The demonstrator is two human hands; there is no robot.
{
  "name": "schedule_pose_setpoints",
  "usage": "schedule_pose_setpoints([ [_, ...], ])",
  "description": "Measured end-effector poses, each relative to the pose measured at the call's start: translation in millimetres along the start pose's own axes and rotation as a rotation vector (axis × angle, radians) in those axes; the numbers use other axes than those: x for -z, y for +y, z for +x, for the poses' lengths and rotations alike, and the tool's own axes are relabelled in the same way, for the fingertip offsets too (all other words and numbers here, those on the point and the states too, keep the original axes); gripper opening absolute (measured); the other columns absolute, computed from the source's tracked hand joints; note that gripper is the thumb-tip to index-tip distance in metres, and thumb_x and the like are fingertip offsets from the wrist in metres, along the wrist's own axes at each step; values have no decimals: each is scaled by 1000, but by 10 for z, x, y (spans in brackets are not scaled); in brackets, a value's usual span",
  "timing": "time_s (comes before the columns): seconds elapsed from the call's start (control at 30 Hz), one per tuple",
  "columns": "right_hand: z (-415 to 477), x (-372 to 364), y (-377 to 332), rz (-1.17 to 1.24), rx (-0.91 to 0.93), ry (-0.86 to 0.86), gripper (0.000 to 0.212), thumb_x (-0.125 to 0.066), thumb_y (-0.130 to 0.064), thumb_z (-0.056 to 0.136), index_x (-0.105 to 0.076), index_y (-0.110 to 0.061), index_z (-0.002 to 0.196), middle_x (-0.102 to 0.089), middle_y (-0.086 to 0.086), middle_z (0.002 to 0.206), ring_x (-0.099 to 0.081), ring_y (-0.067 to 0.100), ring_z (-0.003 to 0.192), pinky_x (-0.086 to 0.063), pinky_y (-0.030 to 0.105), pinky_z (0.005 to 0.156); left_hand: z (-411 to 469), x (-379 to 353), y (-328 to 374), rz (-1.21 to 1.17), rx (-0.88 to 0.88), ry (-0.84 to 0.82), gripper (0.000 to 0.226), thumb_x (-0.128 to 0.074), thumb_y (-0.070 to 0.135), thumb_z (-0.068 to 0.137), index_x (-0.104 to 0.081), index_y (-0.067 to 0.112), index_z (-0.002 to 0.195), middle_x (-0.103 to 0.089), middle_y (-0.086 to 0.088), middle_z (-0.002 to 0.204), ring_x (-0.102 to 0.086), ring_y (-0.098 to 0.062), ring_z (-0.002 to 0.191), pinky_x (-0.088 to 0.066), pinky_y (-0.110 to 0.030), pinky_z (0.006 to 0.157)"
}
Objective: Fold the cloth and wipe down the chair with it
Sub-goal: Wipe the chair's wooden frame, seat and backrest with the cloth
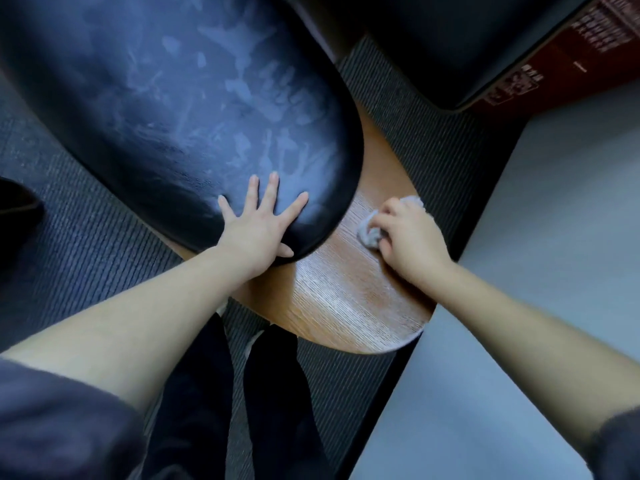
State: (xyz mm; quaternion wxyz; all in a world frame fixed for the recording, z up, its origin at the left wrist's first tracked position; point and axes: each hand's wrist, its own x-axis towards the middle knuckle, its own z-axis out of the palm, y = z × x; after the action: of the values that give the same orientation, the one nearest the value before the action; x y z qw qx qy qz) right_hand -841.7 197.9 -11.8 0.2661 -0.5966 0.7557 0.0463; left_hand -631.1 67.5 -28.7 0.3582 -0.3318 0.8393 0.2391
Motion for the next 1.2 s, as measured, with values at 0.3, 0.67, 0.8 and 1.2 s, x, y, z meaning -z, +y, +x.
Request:
schedule_pose_setpoints([
  [0.3,495,-126,74,-83,-303,106,25,-49,-14,92,-71,-15,102,-50,7,110,-43,29,103,-32,35,75,-18,9,13,-25,15,7,93,-58,50,92,14,45,151,28,-8,160,21,-36,148,-11,-75,109],
  [0.67,-147,-150,-381,-11,99,-13,14,-59,-17,83,-72,-19,84,-55,7,92,-50,30,88,-30,33,65,-34,32,14,-64,20,9,93,-61,48,92,9,46,153,25,-7,161,20,-34,148,-10,-75,109],
  [0.8,253,-76,125,-107,-226,97,25,-51,-13,91,-73,-22,101,-51,6,105,-45,29,98,-30,33,72,-34,-2,14,-98,21,24,91,-60,42,93,8,46,153,26,-7,161,22,-34,148,-7,-74,109],
  [1.2,-637,141,-115,-73,-109,45,19,-57,-14,81,-73,-24,86,-54,4,89,-50,28,82,-33,30,62,-263,-246,-18,-104,-18,190,70,-49,41,100,-6,38,156,11,-12,164,10,-35,150,-10,-67,115],
])
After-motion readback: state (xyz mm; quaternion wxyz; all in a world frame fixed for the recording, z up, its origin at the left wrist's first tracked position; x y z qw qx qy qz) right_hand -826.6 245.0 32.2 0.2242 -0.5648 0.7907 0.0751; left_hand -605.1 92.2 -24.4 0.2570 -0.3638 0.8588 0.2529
